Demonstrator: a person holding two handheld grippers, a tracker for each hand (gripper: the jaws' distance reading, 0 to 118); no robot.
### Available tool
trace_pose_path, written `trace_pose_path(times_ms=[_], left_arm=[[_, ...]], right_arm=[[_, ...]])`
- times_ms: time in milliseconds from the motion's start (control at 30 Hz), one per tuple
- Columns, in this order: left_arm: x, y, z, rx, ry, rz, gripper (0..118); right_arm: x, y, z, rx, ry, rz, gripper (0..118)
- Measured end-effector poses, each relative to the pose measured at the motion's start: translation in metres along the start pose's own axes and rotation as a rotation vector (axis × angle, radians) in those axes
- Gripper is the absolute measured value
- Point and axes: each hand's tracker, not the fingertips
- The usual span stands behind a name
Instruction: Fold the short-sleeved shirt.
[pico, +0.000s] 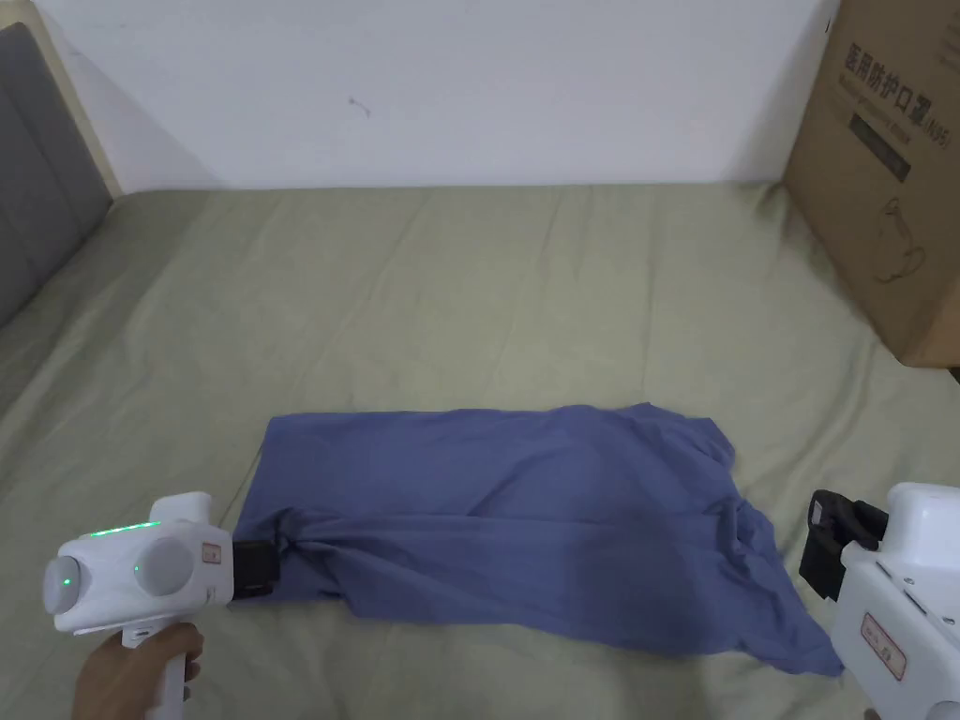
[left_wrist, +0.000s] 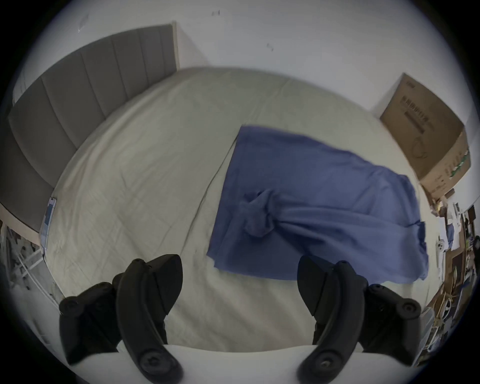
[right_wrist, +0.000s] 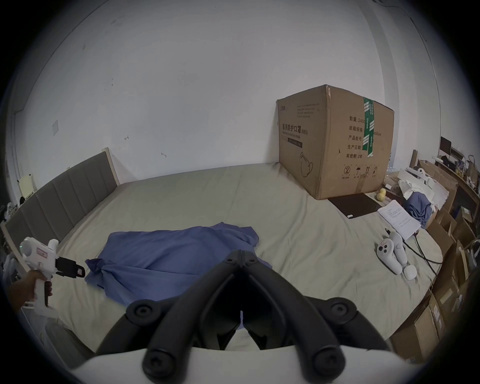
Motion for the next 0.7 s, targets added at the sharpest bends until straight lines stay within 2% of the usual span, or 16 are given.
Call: trace_pose_path(times_ms=[133,167,200,233,300,367,500,533,567,667,700], left_arm=[[0.002,0.002,-0.033,-0.050,0.028,-0.005,93],[0.002,0.002,-0.039,-0.060,0.028,-0.002,89],[0.003,0.001,-0.043,-0.066,0.030,-0.002,79],[0.004,-0.001,-0.045,-0.083,0.016,-0.002,64],[0.007,-0.004,-0.041,-0.068,0.002,-0.007,46],[0.009,-0.003,-0.035,-0.036,-0.007,-0.042,7],[0.006,0.000,-0.022,-0.007,-0.080,-0.016,6],[0.006,0.000,-0.014,0.022,-0.084,-0.013,6],[0.005,0.000,-0.007,0.048,-0.096,-0.014,6],[0.003,0.004,0.010,0.065,-0.123,-0.018,6],[0.003,0.004,0.014,0.074,-0.125,-0.023,6]], right_arm=[[0.000,-0.006,-0.012,-0.038,-0.002,0.004,0],[0.000,-0.008,-0.015,-0.049,-0.004,0.009,0],[0.000,-0.010,-0.017,-0.057,-0.008,0.010,0],[0.000,-0.011,-0.020,-0.068,-0.008,0.011,0],[0.001,-0.014,-0.024,-0.091,-0.009,0.009,0],[0.002,-0.018,-0.028,-0.112,-0.014,0.008,0],[0.012,-0.030,-0.048,-0.187,-0.029,-0.018,0],[0.016,-0.034,-0.056,-0.224,-0.036,-0.022,5],[0.019,-0.039,-0.066,-0.260,-0.051,-0.025,32],[0.028,-0.056,-0.099,-0.395,-0.069,-0.013,58],[0.030,-0.064,-0.111,-0.443,-0.064,-0.001,84]])
